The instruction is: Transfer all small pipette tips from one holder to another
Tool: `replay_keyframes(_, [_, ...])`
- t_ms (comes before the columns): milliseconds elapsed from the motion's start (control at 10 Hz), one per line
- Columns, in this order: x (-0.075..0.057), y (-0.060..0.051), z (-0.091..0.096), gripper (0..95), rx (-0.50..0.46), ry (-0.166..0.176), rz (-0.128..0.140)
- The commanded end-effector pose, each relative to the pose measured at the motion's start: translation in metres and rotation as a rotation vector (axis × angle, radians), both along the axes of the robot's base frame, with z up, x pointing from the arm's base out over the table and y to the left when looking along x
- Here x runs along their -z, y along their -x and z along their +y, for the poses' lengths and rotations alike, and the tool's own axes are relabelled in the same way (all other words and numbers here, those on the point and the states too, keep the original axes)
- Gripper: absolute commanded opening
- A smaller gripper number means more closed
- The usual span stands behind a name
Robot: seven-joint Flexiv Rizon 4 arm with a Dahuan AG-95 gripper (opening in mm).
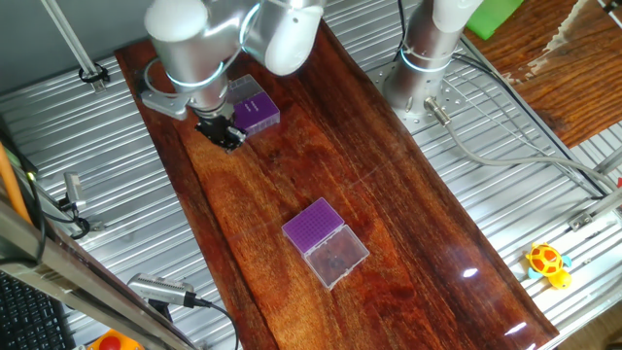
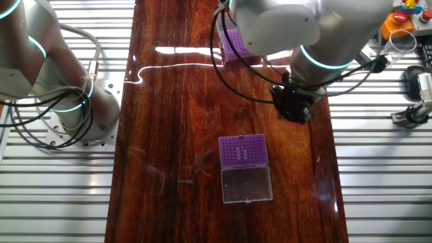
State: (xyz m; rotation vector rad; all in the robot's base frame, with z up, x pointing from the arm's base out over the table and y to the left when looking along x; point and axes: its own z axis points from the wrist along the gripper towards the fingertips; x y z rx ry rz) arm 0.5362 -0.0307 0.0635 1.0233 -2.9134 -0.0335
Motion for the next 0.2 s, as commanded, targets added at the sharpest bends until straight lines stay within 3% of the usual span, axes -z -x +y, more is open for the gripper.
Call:
replay_keyframes(100, [0.0019, -0.0016, -0.0001, 0.0, 0.002, 0.005, 0.003])
replay_keyframes(200, [0.0019, -0.0016, -0.0001, 0.0, 0.000, 0.005, 0.004])
